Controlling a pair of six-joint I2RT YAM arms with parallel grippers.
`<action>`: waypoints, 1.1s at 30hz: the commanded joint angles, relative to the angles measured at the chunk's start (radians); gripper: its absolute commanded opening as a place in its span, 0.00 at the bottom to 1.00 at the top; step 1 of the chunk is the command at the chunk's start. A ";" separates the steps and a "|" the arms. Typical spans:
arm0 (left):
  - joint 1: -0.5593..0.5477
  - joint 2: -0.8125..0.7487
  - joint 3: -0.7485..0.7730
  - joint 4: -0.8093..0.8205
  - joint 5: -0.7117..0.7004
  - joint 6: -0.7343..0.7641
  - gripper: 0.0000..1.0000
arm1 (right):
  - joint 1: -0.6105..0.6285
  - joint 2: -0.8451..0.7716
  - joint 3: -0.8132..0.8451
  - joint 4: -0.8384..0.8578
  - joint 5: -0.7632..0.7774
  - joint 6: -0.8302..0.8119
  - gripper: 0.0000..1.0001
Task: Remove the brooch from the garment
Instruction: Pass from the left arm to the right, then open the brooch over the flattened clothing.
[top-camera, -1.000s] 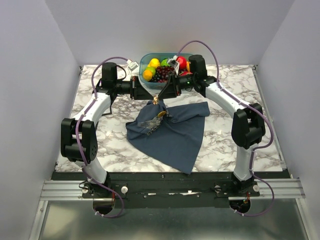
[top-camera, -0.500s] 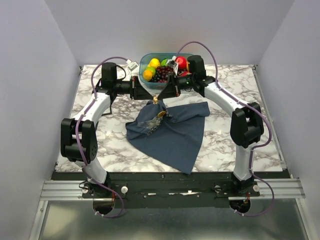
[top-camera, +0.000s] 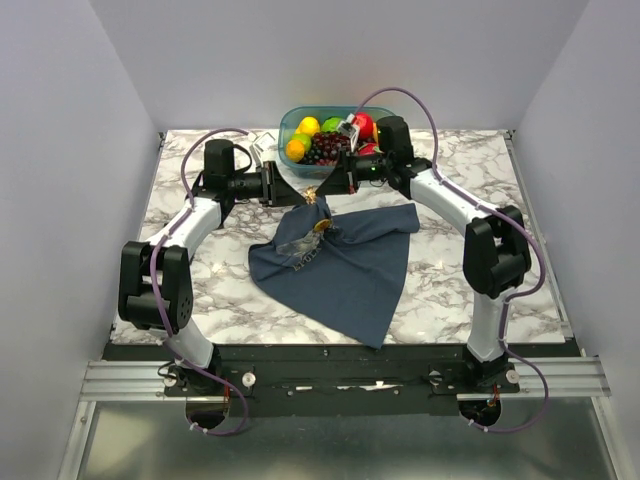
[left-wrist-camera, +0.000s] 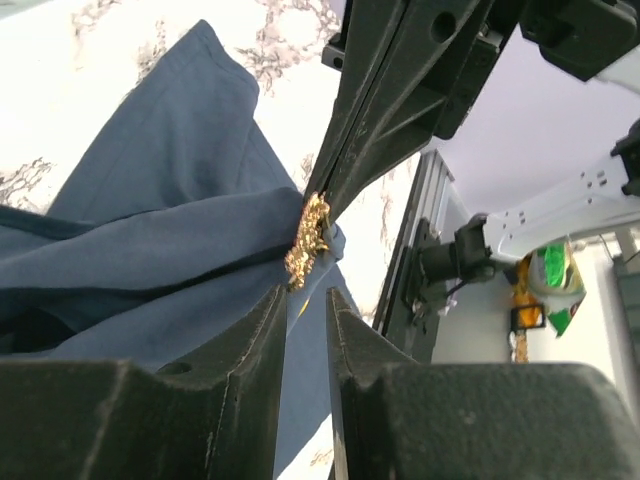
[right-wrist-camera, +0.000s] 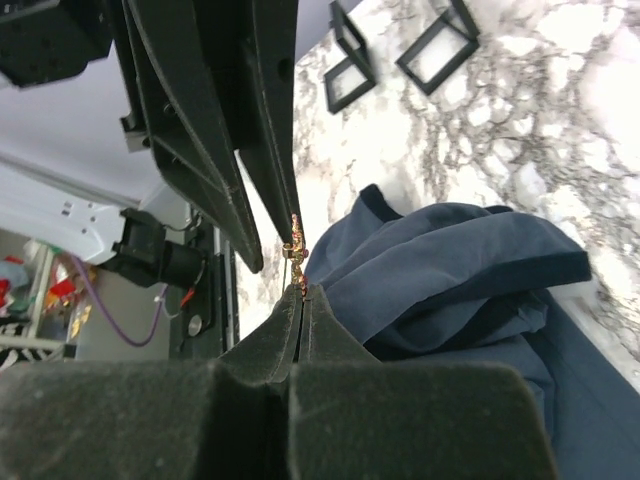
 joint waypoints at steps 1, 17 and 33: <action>-0.011 -0.033 -0.052 0.208 -0.070 -0.174 0.31 | -0.005 -0.057 -0.016 0.052 0.090 0.016 0.00; -0.034 -0.009 -0.046 0.295 -0.139 -0.228 0.61 | 0.012 -0.095 -0.055 0.052 0.181 0.008 0.00; -0.061 0.027 0.003 0.199 -0.200 -0.145 0.40 | 0.023 -0.117 -0.081 0.087 0.186 0.042 0.00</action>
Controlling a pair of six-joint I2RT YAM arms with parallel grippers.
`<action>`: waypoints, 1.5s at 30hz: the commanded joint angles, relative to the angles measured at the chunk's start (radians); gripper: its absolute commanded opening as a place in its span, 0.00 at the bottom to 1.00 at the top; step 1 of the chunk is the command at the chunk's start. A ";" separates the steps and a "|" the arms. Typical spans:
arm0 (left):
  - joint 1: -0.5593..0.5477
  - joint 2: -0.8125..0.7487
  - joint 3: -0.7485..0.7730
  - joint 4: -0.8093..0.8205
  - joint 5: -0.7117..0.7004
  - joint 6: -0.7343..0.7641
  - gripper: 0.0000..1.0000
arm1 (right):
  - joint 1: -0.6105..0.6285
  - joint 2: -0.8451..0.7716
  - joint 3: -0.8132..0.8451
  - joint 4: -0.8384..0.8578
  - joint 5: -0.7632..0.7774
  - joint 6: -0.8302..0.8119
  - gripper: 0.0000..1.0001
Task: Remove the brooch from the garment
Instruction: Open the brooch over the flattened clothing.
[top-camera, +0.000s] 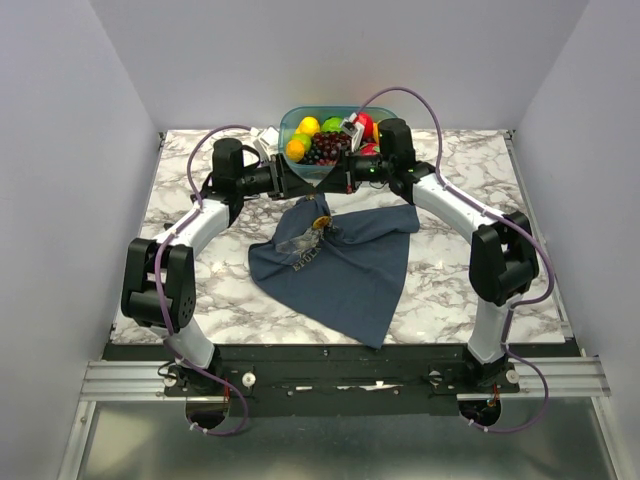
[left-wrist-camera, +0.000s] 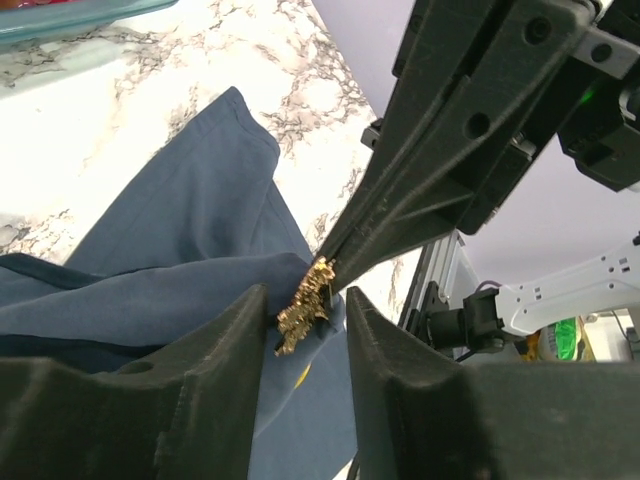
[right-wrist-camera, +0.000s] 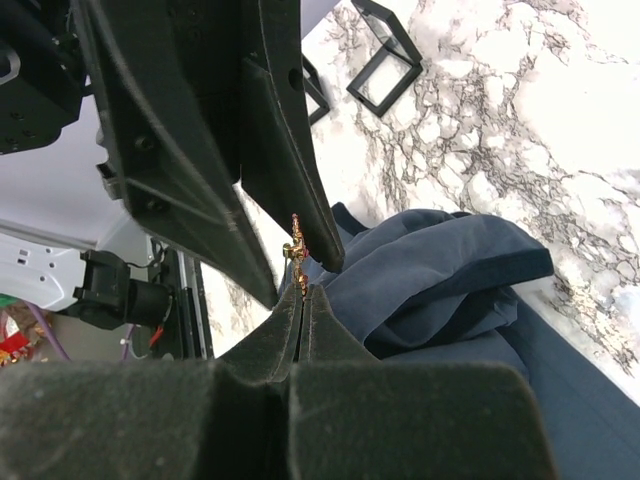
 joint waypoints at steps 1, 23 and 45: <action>-0.004 0.020 0.036 -0.025 -0.028 0.045 0.39 | 0.007 -0.048 -0.014 0.042 0.015 0.015 0.00; 0.008 0.035 0.043 0.021 0.036 -0.009 0.46 | 0.038 -0.090 -0.042 0.036 0.033 -0.029 0.01; 0.097 -0.059 0.110 -0.359 0.083 0.371 0.60 | 0.028 -0.081 0.012 0.019 0.026 -0.037 0.00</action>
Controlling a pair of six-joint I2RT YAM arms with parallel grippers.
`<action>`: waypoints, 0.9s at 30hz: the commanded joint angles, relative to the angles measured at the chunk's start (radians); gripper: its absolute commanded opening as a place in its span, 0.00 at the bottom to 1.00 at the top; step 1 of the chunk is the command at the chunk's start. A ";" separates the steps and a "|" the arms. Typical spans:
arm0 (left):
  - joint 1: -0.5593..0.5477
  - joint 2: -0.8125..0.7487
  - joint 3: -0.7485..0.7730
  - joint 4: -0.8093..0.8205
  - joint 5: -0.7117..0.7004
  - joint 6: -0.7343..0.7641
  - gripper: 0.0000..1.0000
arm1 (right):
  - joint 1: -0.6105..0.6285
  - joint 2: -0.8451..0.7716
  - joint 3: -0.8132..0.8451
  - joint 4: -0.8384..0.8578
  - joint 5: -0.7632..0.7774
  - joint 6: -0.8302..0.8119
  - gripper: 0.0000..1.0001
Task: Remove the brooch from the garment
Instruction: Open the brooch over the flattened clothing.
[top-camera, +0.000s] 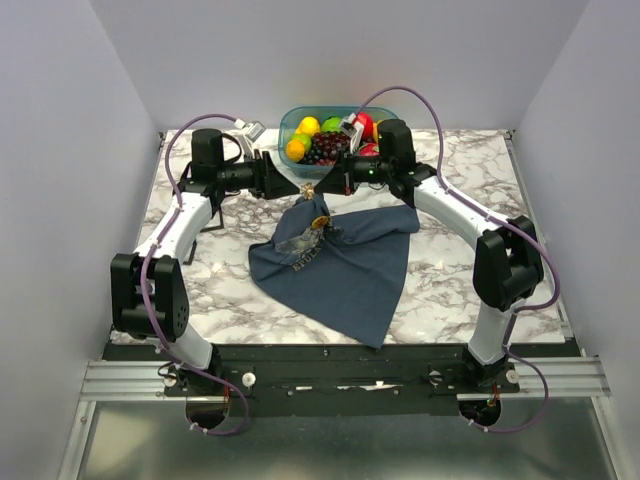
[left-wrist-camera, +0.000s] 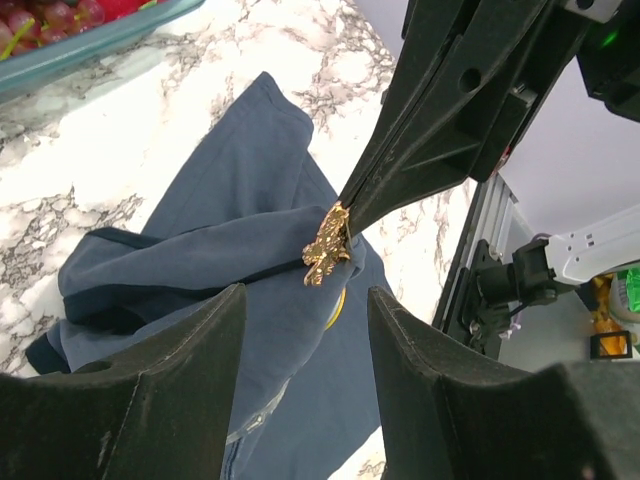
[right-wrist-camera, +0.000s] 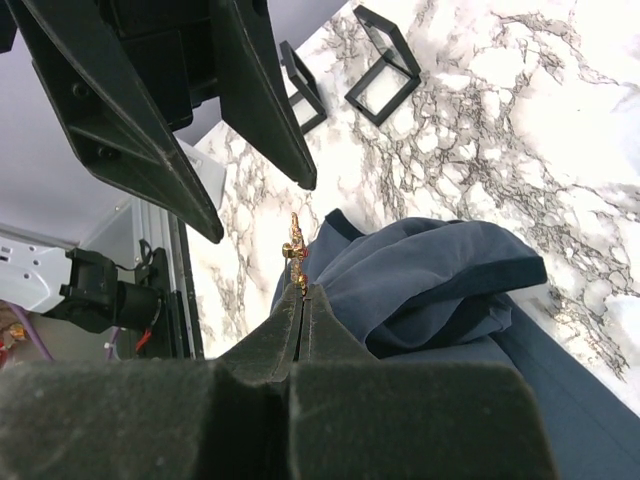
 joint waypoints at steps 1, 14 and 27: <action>0.002 0.019 -0.002 -0.007 0.000 0.027 0.60 | 0.005 -0.035 0.042 0.012 -0.015 -0.005 0.00; -0.032 0.070 -0.108 0.421 0.036 -0.353 0.61 | 0.005 -0.021 0.042 0.012 -0.021 0.003 0.00; -0.052 0.116 -0.102 0.548 0.053 -0.473 0.60 | 0.005 -0.015 0.044 -0.014 -0.019 0.006 0.01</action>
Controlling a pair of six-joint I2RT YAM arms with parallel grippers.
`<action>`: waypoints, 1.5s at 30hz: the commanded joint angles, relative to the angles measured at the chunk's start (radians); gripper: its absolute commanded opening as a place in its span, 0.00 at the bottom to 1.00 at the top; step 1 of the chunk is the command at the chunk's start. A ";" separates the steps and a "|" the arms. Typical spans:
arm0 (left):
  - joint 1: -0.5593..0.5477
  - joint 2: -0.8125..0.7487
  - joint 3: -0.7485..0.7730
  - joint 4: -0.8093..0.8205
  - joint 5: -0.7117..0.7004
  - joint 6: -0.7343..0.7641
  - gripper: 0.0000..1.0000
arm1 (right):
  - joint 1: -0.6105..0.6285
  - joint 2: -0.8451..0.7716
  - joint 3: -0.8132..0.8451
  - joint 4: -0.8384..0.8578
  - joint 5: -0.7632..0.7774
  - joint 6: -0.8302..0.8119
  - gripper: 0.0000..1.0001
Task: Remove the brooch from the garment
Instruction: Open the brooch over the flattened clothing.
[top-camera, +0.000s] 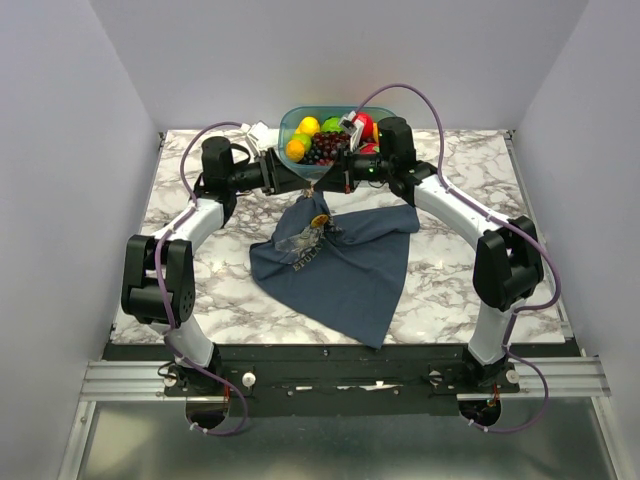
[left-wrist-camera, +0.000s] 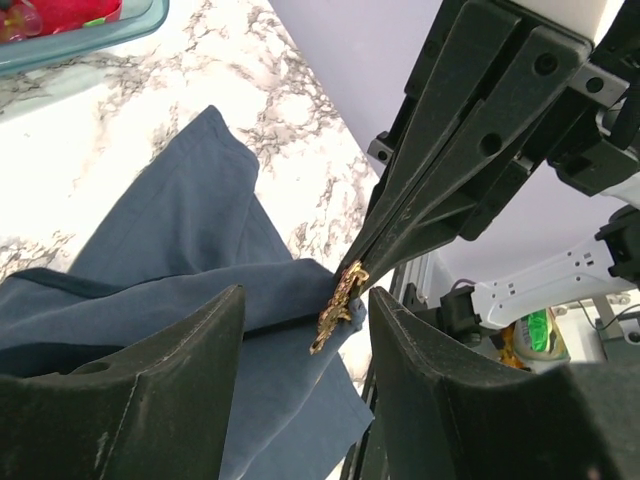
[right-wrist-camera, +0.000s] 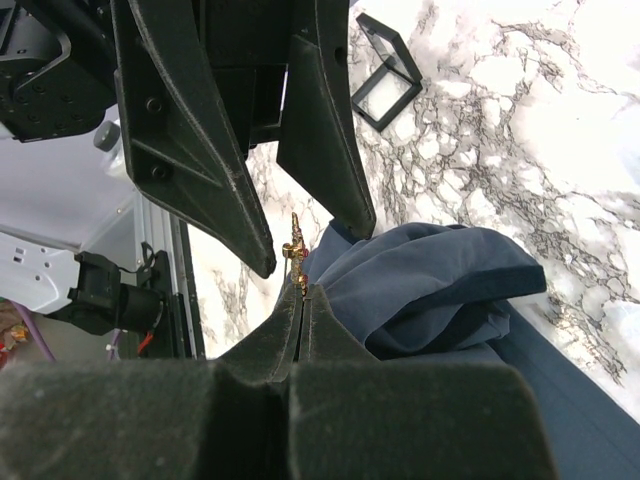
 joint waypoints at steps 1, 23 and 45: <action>-0.013 0.013 0.003 0.060 0.029 -0.035 0.60 | 0.005 -0.016 0.023 0.000 -0.019 0.006 0.00; -0.022 0.011 -0.015 0.039 0.035 -0.004 0.49 | 0.004 -0.014 0.019 0.005 -0.011 0.024 0.00; -0.024 0.076 0.017 -0.101 -0.122 -0.004 0.32 | 0.051 -0.063 0.020 -0.001 -0.151 -0.126 0.01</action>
